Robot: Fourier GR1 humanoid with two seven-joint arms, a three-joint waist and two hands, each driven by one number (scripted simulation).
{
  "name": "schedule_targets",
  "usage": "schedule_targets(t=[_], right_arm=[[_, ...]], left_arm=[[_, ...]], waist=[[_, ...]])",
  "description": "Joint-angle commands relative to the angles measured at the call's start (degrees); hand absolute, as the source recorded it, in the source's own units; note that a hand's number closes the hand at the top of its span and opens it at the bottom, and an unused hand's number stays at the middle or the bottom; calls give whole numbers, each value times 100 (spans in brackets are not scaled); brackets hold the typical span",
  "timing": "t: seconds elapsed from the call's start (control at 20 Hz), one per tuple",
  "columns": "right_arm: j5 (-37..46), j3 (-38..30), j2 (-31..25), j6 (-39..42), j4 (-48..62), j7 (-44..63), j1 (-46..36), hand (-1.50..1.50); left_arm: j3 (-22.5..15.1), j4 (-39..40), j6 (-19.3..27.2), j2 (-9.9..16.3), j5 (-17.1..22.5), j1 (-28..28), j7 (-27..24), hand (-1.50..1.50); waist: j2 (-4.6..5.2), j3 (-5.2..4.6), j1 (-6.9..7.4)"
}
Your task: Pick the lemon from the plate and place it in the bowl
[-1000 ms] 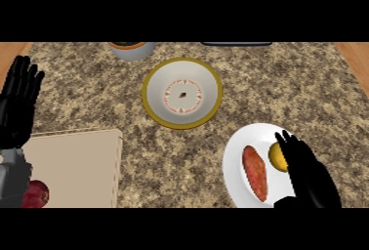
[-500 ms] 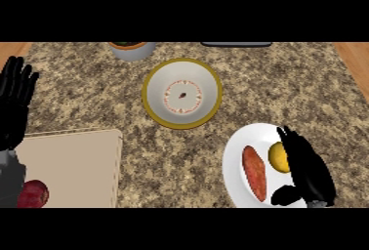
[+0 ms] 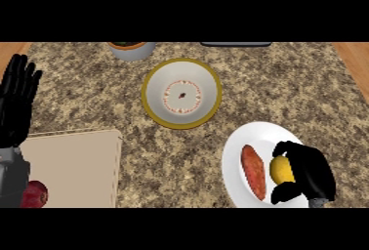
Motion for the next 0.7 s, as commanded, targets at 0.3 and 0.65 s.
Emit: schedule_targets(t=[0.3, 0.65], right_arm=[[-1205, -1571, -1546, 1228, 1714, -1333, -840, 150], [-1098, -1979, -2213, 972, 3967, -2774, -1986, 150]], left_arm=[[-118, -82, 73, -206, -78, -22, -20, 0], [-52, 128, -30, -116, -68, -144, 29, 0]], waist=[[88, 55, 81], [62, 55, 97]])
